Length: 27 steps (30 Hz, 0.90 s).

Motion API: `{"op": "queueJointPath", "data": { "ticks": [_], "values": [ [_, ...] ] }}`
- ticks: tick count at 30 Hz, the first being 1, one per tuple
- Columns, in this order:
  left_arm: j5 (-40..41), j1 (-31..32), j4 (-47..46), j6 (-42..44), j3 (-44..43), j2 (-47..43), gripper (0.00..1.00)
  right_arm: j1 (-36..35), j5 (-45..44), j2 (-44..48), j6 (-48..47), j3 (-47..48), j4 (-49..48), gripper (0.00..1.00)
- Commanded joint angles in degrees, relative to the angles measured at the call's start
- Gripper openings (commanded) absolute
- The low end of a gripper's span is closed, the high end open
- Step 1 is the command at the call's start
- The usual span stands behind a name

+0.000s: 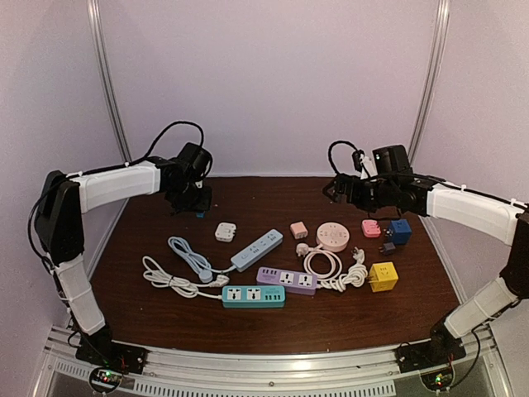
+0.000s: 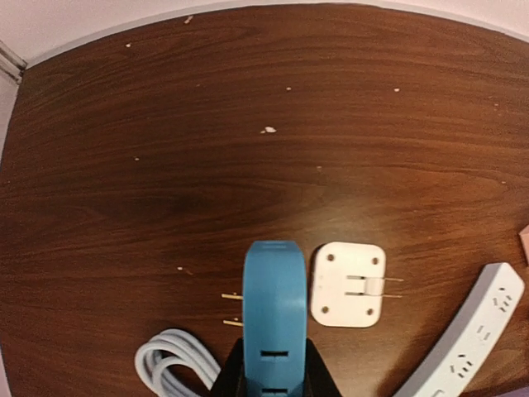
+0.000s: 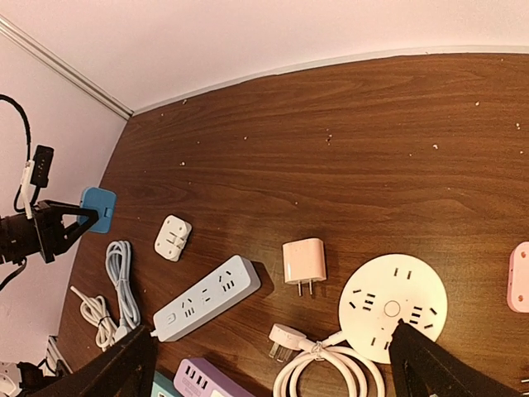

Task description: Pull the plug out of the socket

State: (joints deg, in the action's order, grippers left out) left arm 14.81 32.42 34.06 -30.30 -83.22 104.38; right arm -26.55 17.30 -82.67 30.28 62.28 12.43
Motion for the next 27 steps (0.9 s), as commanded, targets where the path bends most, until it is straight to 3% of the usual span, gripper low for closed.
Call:
{"op": "queueJointPath", "data": {
  "ticks": [1,12,15,27],
  "values": [
    [8.0,-2.0,6.5,5.0,-4.7,4.8,0.0,-0.3,-3.4,2.7,-0.1,-0.9,0.0,1.0],
    [12.5,-3.9,15.0,7.1,-18.5,18.9,0.0,-0.3,-4.5,6.5,0.2,-1.0,1.4,1.0],
    [13.7,-3.9,16.5,8.0,-21.0,21.8,0.05,-0.3,-4.6,7.2,0.3,-1.1,1.9,1.0],
    [14.4,-4.0,18.4,8.2,-25.7,28.2,0.08,-0.2,-5.5,8.9,-0.2,-1.3,3.7,1.0]
  ]
}}
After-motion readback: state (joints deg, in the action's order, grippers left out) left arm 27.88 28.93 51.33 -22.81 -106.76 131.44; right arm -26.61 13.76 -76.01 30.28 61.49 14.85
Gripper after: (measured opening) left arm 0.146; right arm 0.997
